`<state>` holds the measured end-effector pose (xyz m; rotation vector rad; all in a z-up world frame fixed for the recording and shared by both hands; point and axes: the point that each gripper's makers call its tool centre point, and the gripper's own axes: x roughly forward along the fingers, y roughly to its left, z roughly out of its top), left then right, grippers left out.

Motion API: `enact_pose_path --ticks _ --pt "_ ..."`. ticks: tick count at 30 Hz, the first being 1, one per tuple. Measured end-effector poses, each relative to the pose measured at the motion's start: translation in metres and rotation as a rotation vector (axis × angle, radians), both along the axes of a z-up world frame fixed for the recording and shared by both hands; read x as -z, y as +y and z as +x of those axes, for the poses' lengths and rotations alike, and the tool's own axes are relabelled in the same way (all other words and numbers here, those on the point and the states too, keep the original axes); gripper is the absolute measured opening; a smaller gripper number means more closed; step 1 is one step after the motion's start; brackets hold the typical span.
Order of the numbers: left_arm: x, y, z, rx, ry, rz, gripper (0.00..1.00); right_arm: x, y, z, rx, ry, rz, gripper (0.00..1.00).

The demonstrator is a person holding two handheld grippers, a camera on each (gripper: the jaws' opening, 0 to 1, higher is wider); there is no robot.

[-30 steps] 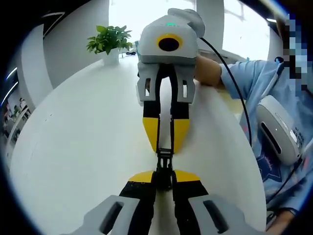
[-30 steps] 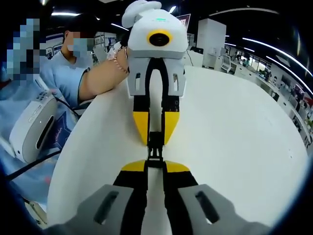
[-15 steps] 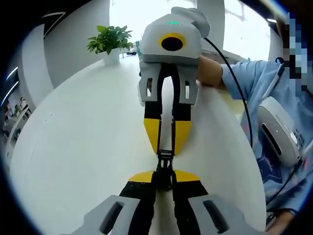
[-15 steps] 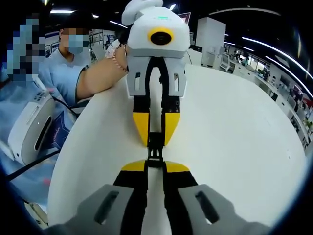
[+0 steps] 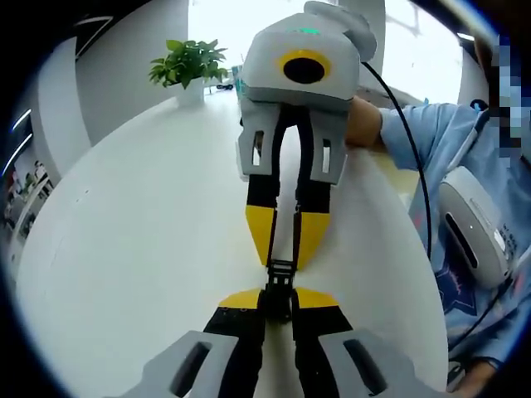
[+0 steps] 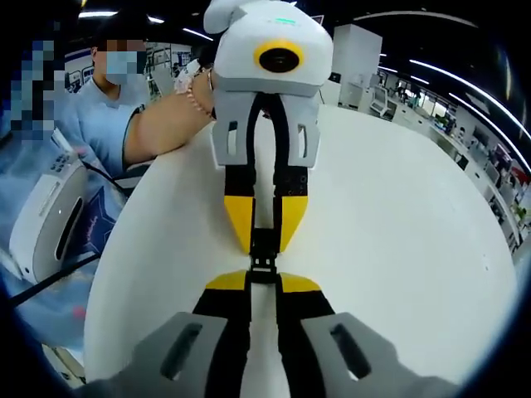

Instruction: Snap the two parts of the plastic buckle together until the buckle closes and remains connected.

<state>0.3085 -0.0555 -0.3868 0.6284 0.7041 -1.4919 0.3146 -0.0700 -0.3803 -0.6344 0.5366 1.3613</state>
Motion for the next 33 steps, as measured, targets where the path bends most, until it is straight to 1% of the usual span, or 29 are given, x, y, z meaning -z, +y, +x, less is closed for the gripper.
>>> enact_pose_path --ticks 10,21,33 --pt "0.0002 -0.0008 -0.0009 0.000 -0.005 0.008 0.10 0.0002 -0.0001 0.0009 -0.006 -0.008 -0.016 0.09" --pt "0.0004 -0.0018 -0.0009 -0.010 -0.004 0.020 0.10 0.0013 -0.0005 0.0006 -0.002 0.001 -0.028 0.08" --pt "0.0014 -0.0014 -0.0012 -0.017 0.002 0.035 0.09 0.0023 0.0027 0.0045 -0.011 0.043 -0.058 0.07"
